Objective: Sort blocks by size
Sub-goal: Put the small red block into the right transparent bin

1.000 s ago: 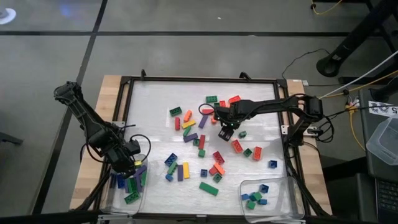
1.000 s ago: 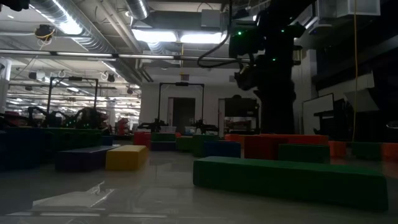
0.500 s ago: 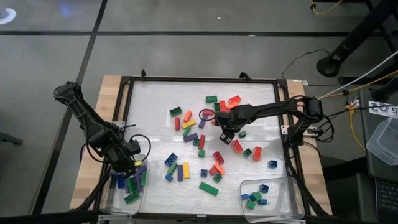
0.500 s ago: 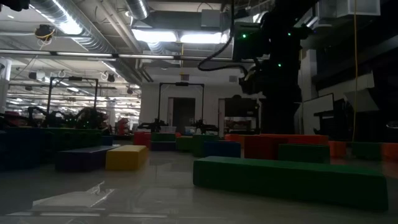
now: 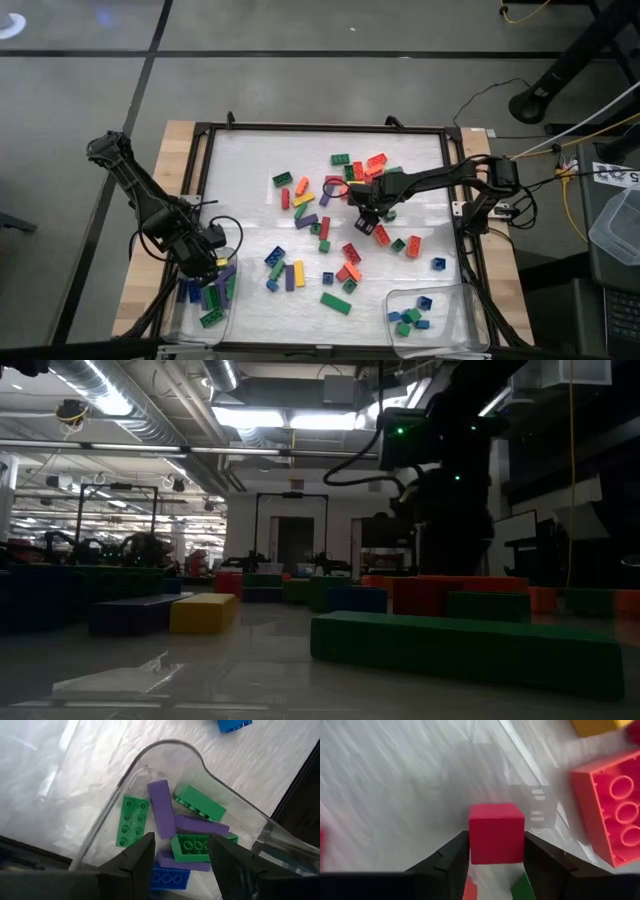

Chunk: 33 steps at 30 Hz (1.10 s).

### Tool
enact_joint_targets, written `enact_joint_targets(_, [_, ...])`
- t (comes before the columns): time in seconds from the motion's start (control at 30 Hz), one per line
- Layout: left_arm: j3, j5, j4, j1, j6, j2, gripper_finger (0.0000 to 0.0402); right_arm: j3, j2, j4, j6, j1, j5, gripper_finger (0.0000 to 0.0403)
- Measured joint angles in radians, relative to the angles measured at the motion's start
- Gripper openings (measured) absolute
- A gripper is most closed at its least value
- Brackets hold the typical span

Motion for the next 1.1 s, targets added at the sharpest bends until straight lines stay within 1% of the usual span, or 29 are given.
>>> enact_joint_targets(0.07, [0.0,-0.011,0.0,0.0,0.032,0.0,0.017,0.0,0.0,0.025,0.0,0.0,0.0,0.0163])
enact_joint_targets(0.17, [0.0,-0.014,0.0,0.0,0.062,0.0,0.017,0.0,0.0,0.061,-0.016,-0.001,0.0,0.0134])
enact_joint_targets(0.33, [0.0,-0.014,0.018,0.001,0.042,-0.006,0.017,0.021,0.0,0.071,-0.037,0.0,-0.013,0.0131])
enact_joint_targets(0.47, [0.0,-0.014,0.098,0.001,0.069,-0.022,0.017,0.089,-0.001,0.03,-0.06,0.0,-0.084,0.0131])
enact_joint_targets(0.63, [0.0,-0.018,0.188,0.004,0.09,-0.047,0.017,0.233,-0.002,-0.096,-0.09,0.036,-0.152,0.0133])
enact_joint_targets(0.73, [0.001,-0.056,0.238,0.023,0.118,-0.049,0.017,0.337,-0.002,-0.203,-0.091,0.096,-0.168,0.0134])
enact_joint_targets(0.87, [0.001,-0.149,0.335,0.072,0.226,-0.047,0.017,0.465,-0.002,-0.317,-0.078,0.215,-0.167,0.0134])
enact_joint_targets(1.0, [0.001,-0.276,0.455,0.133,0.377,-0.046,0.017,0.558,-0.003,-0.376,-0.003,0.37,-0.154,0.0135])
enact_joint_targets(1.1, [0.001,-0.351,0.548,0.18,0.519,-0.033,0.017,0.588,-0.003,-0.409,0.105,0.497,-0.105,0.0135])
